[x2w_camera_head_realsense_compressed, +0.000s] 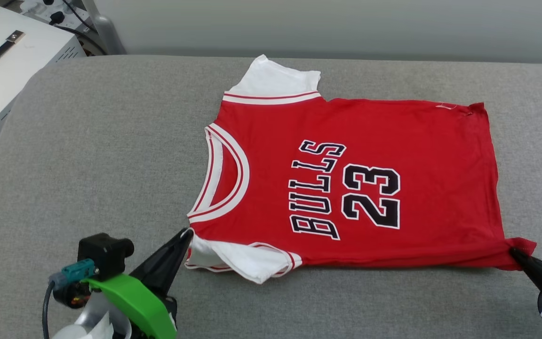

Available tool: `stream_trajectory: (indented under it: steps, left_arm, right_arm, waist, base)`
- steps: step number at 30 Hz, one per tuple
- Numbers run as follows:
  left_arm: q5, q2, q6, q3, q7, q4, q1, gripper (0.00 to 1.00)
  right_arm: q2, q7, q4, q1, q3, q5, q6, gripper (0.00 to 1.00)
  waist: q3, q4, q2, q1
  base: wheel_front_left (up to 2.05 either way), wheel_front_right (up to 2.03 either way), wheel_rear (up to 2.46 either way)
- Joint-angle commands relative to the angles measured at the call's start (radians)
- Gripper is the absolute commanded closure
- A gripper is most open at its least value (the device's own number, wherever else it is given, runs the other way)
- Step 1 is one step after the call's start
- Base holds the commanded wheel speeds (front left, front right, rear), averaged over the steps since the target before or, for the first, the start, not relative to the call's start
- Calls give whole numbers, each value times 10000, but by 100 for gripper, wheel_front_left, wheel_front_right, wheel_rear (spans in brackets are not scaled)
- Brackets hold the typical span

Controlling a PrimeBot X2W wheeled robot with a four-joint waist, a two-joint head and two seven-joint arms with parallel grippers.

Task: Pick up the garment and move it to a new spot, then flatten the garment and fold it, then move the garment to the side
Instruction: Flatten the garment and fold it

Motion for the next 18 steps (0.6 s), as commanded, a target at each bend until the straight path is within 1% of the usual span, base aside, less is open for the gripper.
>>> stream_trajectory:
  steps: [1, 3, 5, 10, 14, 15, 18]
  left_arm:
    - [119, -136, -23, 22, -78, 100, -402, 100]
    - [195, -290, -39, 23, -146, 266, -854, 100]
    - [309, -466, 36, 106, -308, 530, -1309, 100]
    - [585, -923, 91, 179, -765, 1400, -2429, 100]
    - [778, -1111, 11, 145, -982, 2148, -3210, 100]
    - [896, -1135, -19, 163, -1079, 2750, -3680, 100]
    - [944, -1142, -51, 172, -1128, 3278, -3999, 100]
  right_arm:
    - [15, 83, -85, -338, -54, -153, -7, 100]
    - [73, 171, -97, -672, -90, -234, -7, 100]
    - [161, 275, -39, -1057, -103, -283, -7, 100]
    - [191, 482, 348, -2004, 37, -738, -7, 100]
    - [213, 604, 664, -2582, 261, -944, -7, 100]
    - [181, 643, 972, -2956, 484, -1137, -7, 100]
    - [154, 633, 1223, -3249, 701, -1291, -7, 100]
  waist:
    - [321, -96, 107, 1]
    - [517, -157, 107, 1]
    - [736, -249, 107, 1]
    - [1257, -402, 107, 1]
    - [1562, -526, 107, 1]
    - [1708, -661, 107, 1]
    - [1824, -772, 107, 1]
  base:
    - [0, 0, 0]
    - [0, 0, 0]
    - [0, 0, 0]
    - [0, 0, 0]
    - [0, 0, 0]
    - [0, 0, 0]
    - [0, 0, 0]
